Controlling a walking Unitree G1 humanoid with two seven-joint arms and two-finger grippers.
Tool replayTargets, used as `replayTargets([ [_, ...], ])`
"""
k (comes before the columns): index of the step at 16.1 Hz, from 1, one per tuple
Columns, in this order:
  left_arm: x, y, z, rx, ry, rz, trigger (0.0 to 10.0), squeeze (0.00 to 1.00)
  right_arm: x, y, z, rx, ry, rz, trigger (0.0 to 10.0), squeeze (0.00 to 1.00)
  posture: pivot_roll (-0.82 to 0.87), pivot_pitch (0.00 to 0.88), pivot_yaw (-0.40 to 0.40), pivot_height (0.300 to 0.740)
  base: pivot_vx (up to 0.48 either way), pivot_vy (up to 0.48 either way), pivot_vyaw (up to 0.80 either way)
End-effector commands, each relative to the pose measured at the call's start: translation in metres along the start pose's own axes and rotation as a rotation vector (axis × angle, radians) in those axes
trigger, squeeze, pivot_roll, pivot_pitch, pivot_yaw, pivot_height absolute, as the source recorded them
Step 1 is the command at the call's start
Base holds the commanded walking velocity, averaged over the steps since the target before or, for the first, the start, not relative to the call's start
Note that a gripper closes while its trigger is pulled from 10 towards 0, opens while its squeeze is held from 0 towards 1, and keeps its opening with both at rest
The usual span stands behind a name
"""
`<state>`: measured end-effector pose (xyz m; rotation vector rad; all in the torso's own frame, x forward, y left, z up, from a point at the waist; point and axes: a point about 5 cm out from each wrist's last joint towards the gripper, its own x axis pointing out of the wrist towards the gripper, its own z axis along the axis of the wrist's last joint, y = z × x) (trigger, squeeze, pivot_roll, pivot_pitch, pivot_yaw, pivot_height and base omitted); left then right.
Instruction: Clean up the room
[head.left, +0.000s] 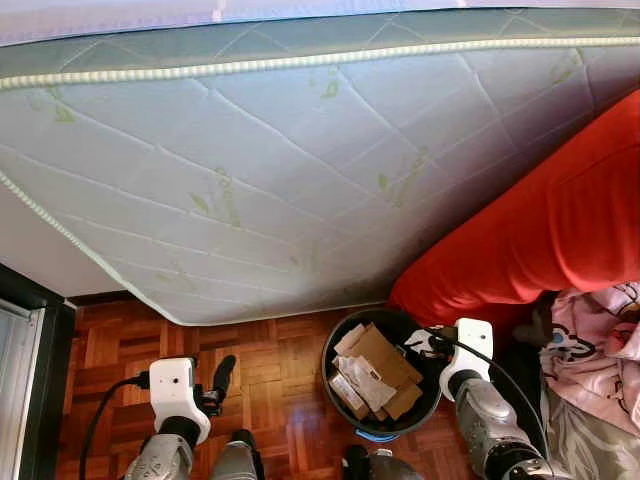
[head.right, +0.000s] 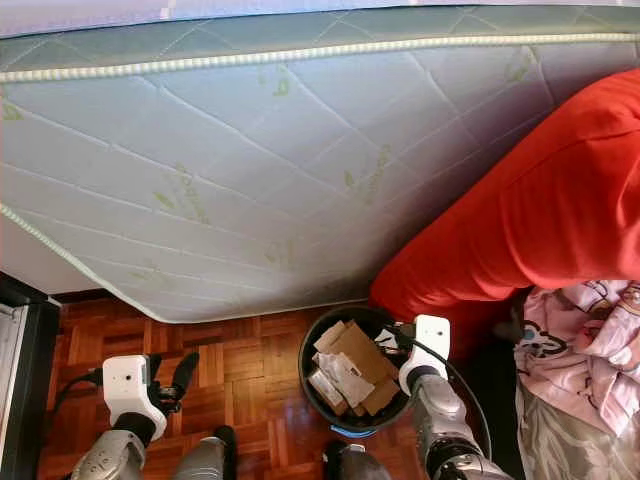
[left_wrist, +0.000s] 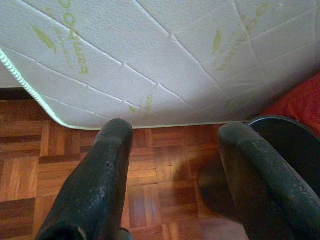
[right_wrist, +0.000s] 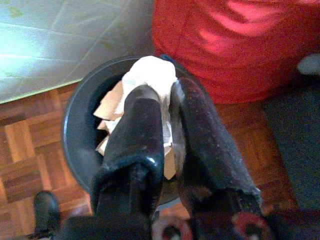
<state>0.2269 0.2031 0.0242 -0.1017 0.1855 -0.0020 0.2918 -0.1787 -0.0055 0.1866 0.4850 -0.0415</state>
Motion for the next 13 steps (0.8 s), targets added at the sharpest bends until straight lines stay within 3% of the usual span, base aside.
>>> replayTargets([
  [1,-0.007,0.003,-0.008,-0.01,0.044,0.012,10.0,0.0,-0.004,-0.003,-0.014,0.017,0.047,-0.006,10.0,0.98,0.21,0.344,-0.074,0.74,0.0,0.0,0.0],
  [7,-0.003,0.006,-0.01,-0.004,0.064,0.009,10.0,0.0,-0.004,0.004,-0.017,0.029,0.068,0.032,10.0,1.0,0.22,0.322,-0.066,0.74,0.0,0.0,0.0],
  [11,0.001,0.009,-0.018,-0.01,0.097,0.023,10.0,0.0,-0.003,0.012,-0.019,-0.01,0.084,0.065,10.0,0.99,0.22,0.29,-0.072,0.74,0.0,0.0,0.0],
  [12,0.002,0.011,-0.022,-0.014,0.113,0.031,10.0,0.0,-0.003,0.012,-0.018,-0.013,0.084,0.056,10.0,0.26,0.22,0.279,-0.07,0.74,0.0,0.0,0.0],
  [13,0.003,0.016,-0.029,-0.011,0.147,0.048,10.0,0.0,-0.004,0.009,-0.02,-0.015,0.086,0.042,10.0,0.0,0.21,0.252,-0.073,0.74,0.0,0.0,0.0],
])
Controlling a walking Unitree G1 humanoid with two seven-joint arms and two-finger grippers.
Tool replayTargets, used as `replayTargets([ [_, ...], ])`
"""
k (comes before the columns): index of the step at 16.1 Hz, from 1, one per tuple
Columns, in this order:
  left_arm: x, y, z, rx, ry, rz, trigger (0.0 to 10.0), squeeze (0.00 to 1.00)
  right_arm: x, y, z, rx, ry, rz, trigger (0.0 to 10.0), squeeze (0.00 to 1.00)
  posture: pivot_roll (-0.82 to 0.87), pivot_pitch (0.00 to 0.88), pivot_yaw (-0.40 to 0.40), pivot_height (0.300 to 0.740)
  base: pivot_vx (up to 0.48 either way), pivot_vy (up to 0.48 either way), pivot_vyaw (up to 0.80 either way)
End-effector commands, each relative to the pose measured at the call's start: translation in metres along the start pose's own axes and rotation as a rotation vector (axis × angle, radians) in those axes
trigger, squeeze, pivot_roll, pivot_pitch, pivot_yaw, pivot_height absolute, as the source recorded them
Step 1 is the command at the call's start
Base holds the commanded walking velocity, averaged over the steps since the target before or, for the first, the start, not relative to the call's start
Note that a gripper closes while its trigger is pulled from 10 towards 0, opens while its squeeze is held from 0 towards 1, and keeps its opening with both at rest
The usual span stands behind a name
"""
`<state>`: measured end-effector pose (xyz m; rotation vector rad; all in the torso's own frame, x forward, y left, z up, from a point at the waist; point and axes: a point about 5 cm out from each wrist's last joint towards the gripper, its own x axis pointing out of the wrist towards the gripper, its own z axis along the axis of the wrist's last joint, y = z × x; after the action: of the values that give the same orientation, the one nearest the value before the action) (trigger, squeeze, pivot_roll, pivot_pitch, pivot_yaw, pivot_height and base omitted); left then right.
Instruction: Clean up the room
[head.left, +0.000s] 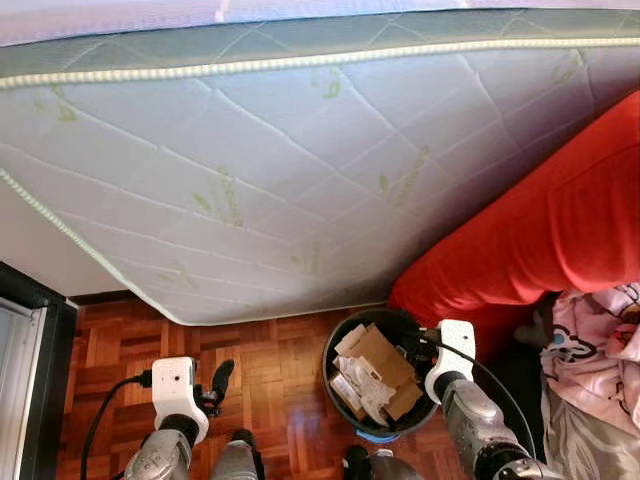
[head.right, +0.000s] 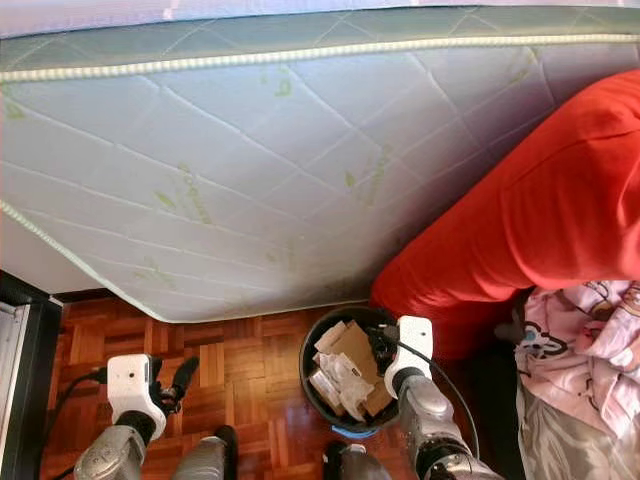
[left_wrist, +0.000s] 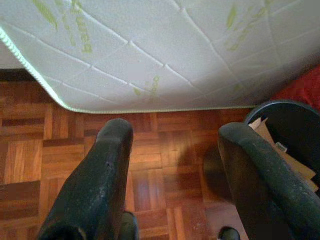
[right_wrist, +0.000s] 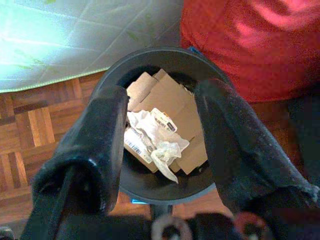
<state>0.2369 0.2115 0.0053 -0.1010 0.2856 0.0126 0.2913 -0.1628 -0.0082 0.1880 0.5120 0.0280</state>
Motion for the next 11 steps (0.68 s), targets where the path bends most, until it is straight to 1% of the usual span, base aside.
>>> replayTargets([
  [1,-0.008,0.009,-0.018,-0.012,0.07,0.038,10.0,0.0,-0.006,-0.009,-0.016,0.01,0.057,-0.035,10.0,0.0,0.21,0.229,-0.074,0.74,0.0,0.0,0.0],
  [3,-0.008,0.019,-0.032,-0.015,0.155,0.07,10.0,0.0,-0.012,-0.019,-0.026,0.015,0.077,-0.07,10.0,0.0,0.21,0.171,-0.069,0.74,0.0,0.0,0.0],
  [4,-0.01,0.02,-0.037,-0.01,0.184,0.076,10.0,0.0,-0.014,-0.022,-0.029,0.015,0.085,-0.08,10.0,0.0,0.2,0.145,-0.066,0.74,0.0,0.0,0.0],
  [5,-0.018,0.029,-0.057,-0.01,0.299,0.117,10.0,0.0,-0.024,-0.036,-0.044,0.025,0.122,-0.135,10.0,0.0,0.17,0.079,-0.054,0.74,0.0,0.0,0.0],
  [6,-0.019,0.029,-0.059,-0.01,0.313,0.124,10.0,0.0,-0.025,-0.038,-0.046,0.027,0.126,-0.143,10.0,0.0,0.17,0.071,-0.052,0.74,0.0,0.0,0.0],
  [7,-0.022,0.03,-0.065,-0.014,0.348,0.131,10.0,0.0,-0.029,-0.043,-0.052,0.039,0.142,-0.166,10.0,0.0,0.15,0.04,-0.043,0.74,0.0,0.0,0.0],
  [8,-0.032,0.029,-0.08,-0.014,0.43,0.145,10.0,0.0,-0.04,-0.054,-0.068,0.051,0.188,-0.209,10.0,0.0,0.13,0.018,-0.042,0.74,0.0,0.0,0.0],
  [9,-0.033,0.029,-0.083,-0.014,0.443,0.147,10.0,0.0,-0.042,-0.055,-0.071,0.053,0.197,-0.215,10.0,0.0,0.13,0.018,-0.042,0.74,0.0,0.0,0.0],
  [11,-0.038,0.025,-0.092,-0.029,0.49,0.165,10.0,0.0,-0.056,-0.063,-0.092,0.034,0.279,-0.246,10.0,0.0,0.08,0.0,-0.044,0.74,0.0,0.0,0.0],
])
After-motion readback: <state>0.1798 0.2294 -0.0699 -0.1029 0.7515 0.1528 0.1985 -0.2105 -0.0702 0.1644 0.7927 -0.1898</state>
